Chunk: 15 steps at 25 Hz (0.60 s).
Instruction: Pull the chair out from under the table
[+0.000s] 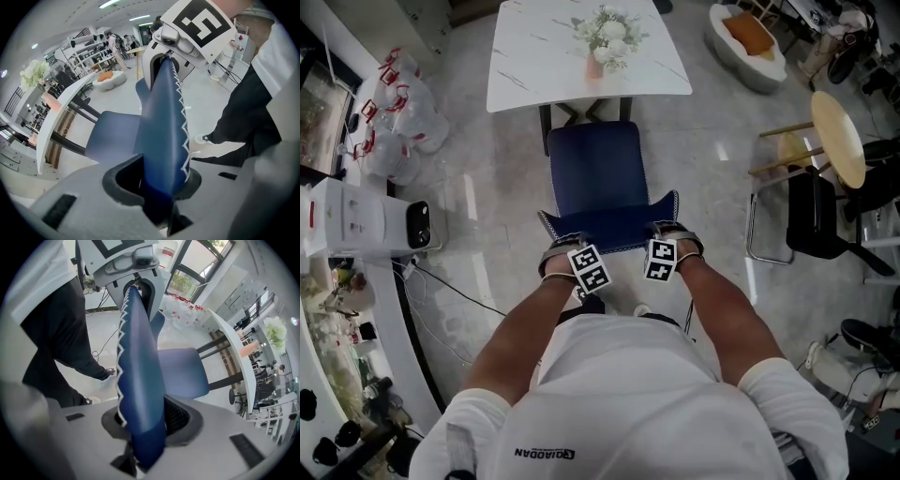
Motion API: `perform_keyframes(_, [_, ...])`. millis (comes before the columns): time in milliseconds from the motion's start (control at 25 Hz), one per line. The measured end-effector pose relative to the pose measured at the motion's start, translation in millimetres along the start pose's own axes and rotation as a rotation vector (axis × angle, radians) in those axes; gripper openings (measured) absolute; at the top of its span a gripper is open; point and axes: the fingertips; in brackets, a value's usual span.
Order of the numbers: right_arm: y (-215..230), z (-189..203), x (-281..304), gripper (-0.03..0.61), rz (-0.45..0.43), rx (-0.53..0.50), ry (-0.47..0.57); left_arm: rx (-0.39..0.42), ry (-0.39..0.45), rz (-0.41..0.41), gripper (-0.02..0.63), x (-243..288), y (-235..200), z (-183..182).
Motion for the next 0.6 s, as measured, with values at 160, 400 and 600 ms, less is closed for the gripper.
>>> perform_keyframes(160, [-18, 0, -7, 0.123, -0.011, 0.02, 0.006, 0.01, -0.012, -0.004, 0.107, 0, 21, 4])
perform_keyframes(400, [-47, 12, -23, 0.121, -0.04, 0.027, 0.024, -0.002, -0.012, 0.002, 0.106, -8, 56, -2])
perform_keyframes(600, [-68, 23, -33, 0.121, -0.053, 0.017, 0.038, -0.038, -0.014, -0.012, 0.104, -13, 81, -10])
Point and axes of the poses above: the fingertips, and each gripper's own axes: x forward along the fingers, y to its right, z out of its underside, and after that the axes turned 2 degrees about -y, right-handed
